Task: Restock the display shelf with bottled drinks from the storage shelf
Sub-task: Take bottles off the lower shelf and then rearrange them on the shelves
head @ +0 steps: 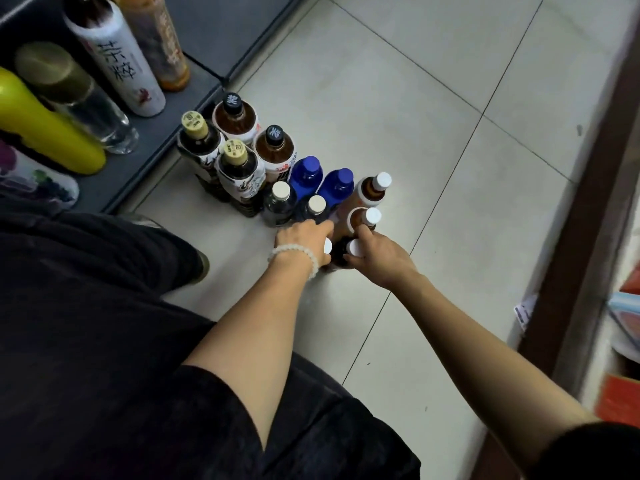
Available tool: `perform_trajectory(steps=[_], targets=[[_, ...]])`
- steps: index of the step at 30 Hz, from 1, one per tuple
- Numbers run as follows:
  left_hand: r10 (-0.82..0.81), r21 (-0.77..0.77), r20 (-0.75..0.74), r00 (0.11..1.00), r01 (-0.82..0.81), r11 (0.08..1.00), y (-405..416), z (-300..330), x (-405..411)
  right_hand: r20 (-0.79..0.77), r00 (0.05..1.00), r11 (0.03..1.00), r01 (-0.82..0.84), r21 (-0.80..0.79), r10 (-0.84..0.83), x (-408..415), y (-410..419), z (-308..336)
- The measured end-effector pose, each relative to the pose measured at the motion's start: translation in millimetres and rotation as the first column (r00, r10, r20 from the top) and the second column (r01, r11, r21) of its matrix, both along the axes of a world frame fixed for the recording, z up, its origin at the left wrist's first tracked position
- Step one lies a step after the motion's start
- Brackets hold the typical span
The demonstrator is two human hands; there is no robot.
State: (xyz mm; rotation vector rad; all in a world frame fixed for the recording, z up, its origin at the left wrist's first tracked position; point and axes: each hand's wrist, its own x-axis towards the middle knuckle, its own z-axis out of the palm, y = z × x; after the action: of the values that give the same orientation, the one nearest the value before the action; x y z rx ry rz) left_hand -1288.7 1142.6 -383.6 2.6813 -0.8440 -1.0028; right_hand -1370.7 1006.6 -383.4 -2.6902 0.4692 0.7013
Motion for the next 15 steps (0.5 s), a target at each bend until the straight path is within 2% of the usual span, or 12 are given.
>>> perform_trajectory(steps=[3, 8, 15], targets=[[0.052, -0.025, 0.009, 0.999, -0.052, 0.998, 9.7, 8.0, 0.4, -0.009, 1.0, 0.999, 0.017, 0.033, -0.017, -2.7, -2.5, 6.7], [0.119, -0.065, 0.043, 0.992, -0.116, 0.991, 27.3, 35.3, 2.6, 0.077, 0.997, 0.996, 0.01, 0.088, -0.017, -4.1, -0.4, 32.1], [0.368, -0.239, 0.113, 0.923, -0.334, 0.912, 68.3, 93.6, -10.1, 0.254, 0.965, 0.982, -0.103, 0.158, 0.06, 7.5, 15.4, 95.8]])
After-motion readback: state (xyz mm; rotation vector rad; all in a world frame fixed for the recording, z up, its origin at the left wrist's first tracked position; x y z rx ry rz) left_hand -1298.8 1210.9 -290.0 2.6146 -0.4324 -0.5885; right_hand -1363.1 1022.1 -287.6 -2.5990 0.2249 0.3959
